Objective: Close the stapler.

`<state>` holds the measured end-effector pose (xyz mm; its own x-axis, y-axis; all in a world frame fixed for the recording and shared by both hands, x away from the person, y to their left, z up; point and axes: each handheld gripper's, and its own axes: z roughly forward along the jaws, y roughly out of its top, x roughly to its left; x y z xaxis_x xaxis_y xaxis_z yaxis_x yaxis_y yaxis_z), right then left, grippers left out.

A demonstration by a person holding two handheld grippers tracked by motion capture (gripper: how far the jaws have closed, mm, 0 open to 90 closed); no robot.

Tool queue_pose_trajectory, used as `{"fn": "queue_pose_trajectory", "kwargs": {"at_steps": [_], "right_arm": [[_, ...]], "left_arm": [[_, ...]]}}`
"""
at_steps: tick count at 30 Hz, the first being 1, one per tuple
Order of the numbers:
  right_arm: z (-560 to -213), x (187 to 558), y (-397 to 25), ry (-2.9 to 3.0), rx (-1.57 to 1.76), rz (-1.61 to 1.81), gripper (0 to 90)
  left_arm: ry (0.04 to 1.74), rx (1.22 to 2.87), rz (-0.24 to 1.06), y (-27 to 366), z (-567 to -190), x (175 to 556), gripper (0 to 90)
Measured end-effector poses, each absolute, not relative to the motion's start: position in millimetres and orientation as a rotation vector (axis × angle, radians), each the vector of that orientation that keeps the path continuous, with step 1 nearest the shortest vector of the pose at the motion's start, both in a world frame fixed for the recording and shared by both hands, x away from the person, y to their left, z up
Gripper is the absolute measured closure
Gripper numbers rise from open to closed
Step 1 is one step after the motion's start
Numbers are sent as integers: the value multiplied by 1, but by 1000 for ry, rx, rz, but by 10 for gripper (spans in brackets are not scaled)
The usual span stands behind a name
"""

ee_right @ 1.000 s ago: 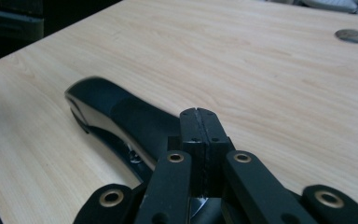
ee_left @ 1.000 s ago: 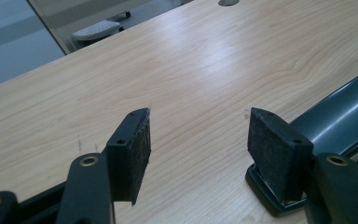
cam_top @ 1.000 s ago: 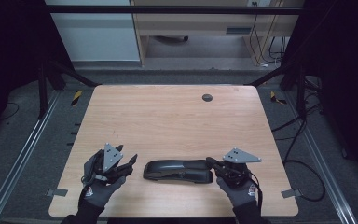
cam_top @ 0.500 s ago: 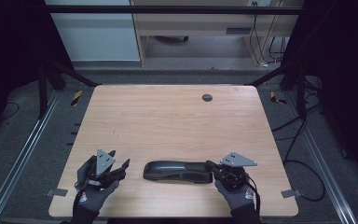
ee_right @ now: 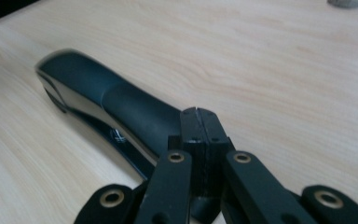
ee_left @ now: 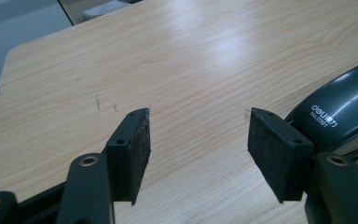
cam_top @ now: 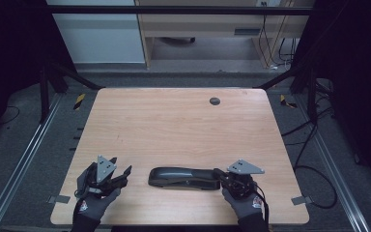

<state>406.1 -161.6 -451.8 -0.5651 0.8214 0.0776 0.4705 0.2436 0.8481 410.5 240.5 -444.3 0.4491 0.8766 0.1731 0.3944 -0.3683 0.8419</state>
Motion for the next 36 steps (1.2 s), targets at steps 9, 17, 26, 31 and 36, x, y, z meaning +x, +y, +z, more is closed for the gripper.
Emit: {"fn": "queue_pose_trajectory", "kwargs": {"at_steps": [9, 17, 26, 31, 36], "right_arm": [[-445, 405, -164, 2118, 1169, 1314, 900], [-438, 406, -162, 2100, 1142, 1367, 823], [-441, 415, -180, 2029, 1192, 1305, 646], [-446, 422, -200, 1997, 1253, 1246, 529], [-454, 428, -222, 1980, 1309, 1189, 450]], "left_arm": [[1071, 1942, 811, 243, -444, 412, 389], [1078, 1950, 798, 243, -447, 413, 385], [1111, 1963, 787, 249, -453, 419, 378], [1141, 1976, 777, 255, -458, 424, 369], [1153, 1980, 769, 258, -461, 427, 360]]}}
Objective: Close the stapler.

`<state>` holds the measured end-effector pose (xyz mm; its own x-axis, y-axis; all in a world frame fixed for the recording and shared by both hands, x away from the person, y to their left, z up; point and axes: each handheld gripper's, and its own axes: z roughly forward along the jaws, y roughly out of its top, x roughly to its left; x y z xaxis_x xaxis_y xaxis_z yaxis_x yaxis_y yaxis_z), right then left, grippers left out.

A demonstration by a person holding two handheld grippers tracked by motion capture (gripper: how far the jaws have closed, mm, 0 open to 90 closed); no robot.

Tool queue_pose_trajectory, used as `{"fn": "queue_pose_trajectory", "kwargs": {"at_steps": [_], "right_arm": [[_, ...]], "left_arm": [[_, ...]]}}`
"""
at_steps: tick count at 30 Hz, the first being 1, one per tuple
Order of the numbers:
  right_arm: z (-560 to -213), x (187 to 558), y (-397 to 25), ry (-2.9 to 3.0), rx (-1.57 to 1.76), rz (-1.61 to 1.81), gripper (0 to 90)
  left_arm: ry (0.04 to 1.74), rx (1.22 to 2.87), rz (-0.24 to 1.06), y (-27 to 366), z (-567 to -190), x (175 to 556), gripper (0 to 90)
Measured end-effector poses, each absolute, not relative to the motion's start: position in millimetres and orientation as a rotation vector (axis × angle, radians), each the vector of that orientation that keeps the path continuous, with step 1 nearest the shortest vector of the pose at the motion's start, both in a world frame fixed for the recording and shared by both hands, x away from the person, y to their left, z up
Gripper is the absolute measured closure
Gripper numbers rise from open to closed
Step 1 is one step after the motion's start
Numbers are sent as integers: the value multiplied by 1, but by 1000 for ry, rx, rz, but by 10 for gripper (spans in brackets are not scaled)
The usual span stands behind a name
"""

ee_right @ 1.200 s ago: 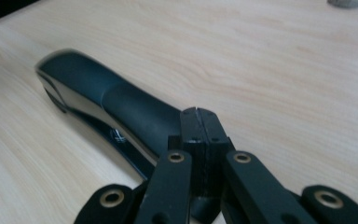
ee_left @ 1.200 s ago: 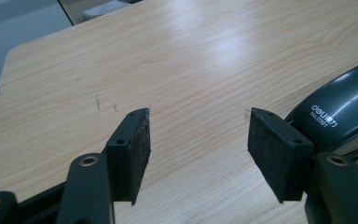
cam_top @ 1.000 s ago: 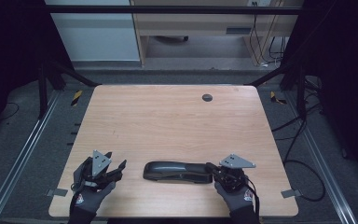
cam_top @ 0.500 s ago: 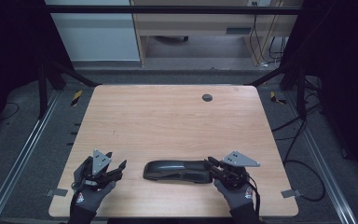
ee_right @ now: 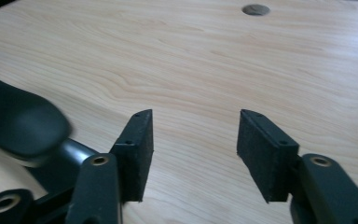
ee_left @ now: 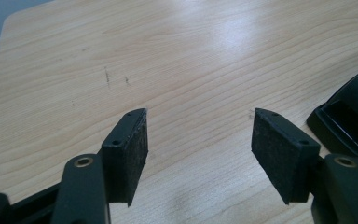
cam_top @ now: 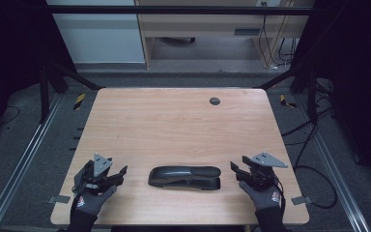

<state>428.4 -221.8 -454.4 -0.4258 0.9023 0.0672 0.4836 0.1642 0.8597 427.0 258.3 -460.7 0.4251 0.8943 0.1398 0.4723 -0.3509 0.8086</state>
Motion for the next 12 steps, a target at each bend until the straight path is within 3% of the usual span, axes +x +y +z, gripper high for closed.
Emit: {"fn": "queue_pose_trajectory", "kwargs": {"at_steps": [12], "right_arm": [[-477, 441, -261, 1996, 1433, 1024, 365]], "left_arm": [[1180, 1990, 746, 265, -466, 434, 328]]}}
